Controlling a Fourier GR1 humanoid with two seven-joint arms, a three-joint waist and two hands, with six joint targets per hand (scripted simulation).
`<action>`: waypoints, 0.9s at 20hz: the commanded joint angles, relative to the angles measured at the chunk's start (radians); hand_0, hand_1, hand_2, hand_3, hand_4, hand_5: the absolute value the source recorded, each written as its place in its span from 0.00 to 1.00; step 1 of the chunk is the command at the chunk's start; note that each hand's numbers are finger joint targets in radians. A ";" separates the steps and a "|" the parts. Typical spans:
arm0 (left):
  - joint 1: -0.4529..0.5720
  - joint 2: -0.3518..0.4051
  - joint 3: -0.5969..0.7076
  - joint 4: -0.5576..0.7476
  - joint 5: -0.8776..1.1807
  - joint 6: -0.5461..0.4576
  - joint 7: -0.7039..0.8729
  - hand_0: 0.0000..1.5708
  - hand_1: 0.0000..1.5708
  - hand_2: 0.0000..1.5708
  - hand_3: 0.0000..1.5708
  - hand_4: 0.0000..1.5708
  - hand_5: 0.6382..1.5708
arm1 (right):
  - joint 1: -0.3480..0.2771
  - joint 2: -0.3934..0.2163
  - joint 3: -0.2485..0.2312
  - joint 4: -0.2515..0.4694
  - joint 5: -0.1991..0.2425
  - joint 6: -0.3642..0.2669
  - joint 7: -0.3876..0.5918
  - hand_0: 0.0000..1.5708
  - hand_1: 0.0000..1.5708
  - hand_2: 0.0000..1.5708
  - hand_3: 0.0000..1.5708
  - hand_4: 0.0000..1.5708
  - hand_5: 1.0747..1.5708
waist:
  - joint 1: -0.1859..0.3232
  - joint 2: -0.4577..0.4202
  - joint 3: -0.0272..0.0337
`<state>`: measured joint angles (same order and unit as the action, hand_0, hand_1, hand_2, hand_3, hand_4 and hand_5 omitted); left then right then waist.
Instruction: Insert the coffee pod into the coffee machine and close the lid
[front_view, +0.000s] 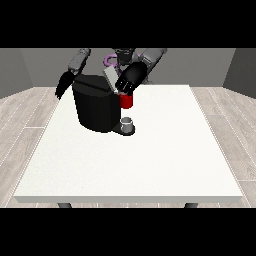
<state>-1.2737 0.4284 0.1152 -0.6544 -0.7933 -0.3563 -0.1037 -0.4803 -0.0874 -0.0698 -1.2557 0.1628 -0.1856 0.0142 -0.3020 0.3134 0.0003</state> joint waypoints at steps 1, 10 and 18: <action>0.059 0.042 -0.033 0.011 -0.046 0.036 -0.074 0.77 0.77 0.78 0.70 0.00 1.00 | 0.031 0.016 0.026 -0.041 0.013 -0.007 0.032 0.00 0.00 0.00 0.00 0.00 1.00 | 0.001 -0.013 -0.0005; 0.017 0.004 -0.039 0.014 -0.062 0.048 -0.042 0.71 0.71 0.72 0.65 0.00 1.00 | -0.015 -0.021 -0.021 0.004 -0.011 0.009 0.021 0.00 0.00 0.00 0.00 0.00 1.00 | 0.012 0.010 0.0002; -0.015 0.021 0.002 0.029 -0.054 0.130 -0.093 0.78 0.78 0.76 0.60 0.00 1.00 | -0.063 0.003 0.020 -0.059 0.027 -0.021 0.064 0.00 0.00 0.00 0.00 0.09 1.00 | -0.029 0.068 -0.0004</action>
<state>-1.2781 0.4865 0.1131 -0.6329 -0.8444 -0.2779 -0.2031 -0.4939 -0.0764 -0.0488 -1.3037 0.1779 -0.1969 0.0389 -0.3243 0.3661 0.0016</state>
